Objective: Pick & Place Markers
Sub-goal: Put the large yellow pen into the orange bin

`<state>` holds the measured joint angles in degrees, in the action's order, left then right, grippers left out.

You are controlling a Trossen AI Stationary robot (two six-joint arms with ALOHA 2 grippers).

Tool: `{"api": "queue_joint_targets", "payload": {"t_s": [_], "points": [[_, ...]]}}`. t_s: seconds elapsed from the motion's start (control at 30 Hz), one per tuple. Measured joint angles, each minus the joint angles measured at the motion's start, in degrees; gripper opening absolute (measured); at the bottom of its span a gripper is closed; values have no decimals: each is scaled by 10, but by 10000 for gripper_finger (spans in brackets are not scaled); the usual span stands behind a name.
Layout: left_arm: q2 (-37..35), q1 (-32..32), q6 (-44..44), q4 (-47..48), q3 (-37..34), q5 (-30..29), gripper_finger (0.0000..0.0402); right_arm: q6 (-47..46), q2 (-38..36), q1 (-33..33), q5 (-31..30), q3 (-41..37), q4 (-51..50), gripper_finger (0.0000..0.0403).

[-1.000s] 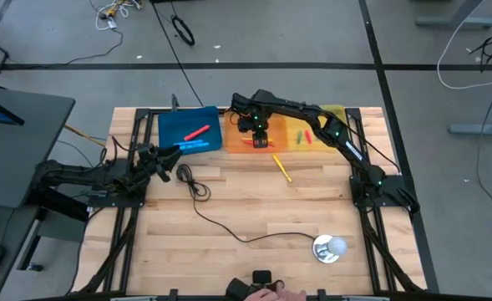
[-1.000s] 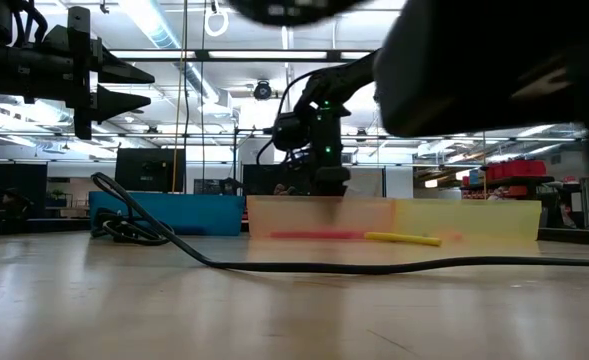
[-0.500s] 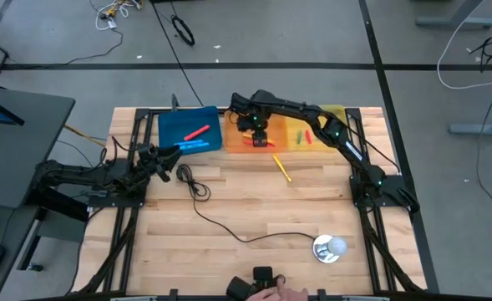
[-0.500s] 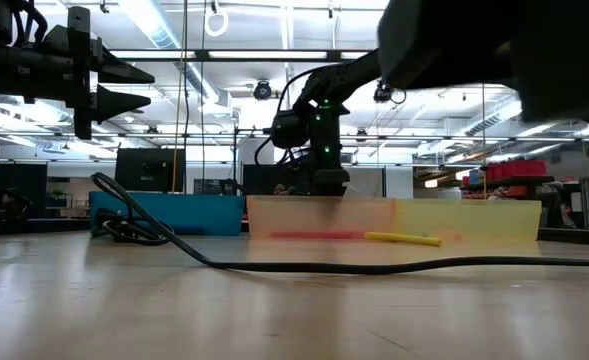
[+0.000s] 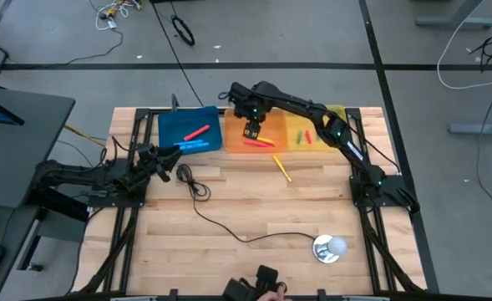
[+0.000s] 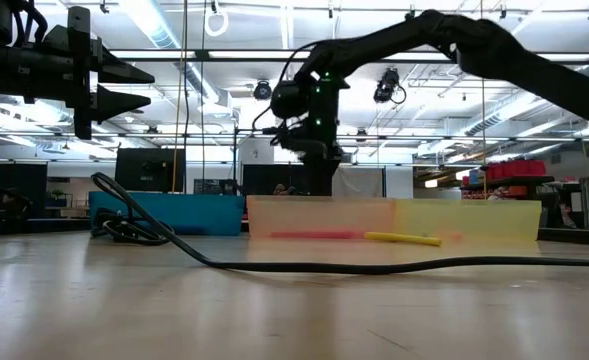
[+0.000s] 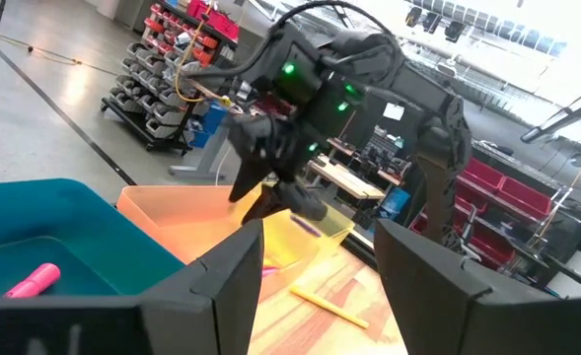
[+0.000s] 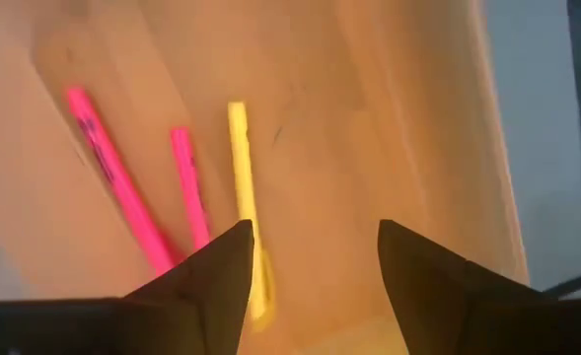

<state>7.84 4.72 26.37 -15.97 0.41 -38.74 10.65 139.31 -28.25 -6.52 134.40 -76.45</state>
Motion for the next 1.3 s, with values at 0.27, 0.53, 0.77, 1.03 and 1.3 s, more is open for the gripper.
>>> {"api": "queue_joint_targets", "payload": {"t_s": [0.27,0.53,0.77,1.03,1.3], "points": [[0,0,0,0,0,0,200,-197,-45,10,4,-4,-25,217],[0,0,0,0,0,0,200,-381,-62,15,29,-4,-32,216],[0,0,0,0,0,0,200,-432,-63,22,45,-4,-66,206],[0,0,0,0,0,0,200,-432,-78,51,47,-45,-66,206],[0,0,0,0,0,0,200,-460,-205,76,46,-241,63,206]]}}
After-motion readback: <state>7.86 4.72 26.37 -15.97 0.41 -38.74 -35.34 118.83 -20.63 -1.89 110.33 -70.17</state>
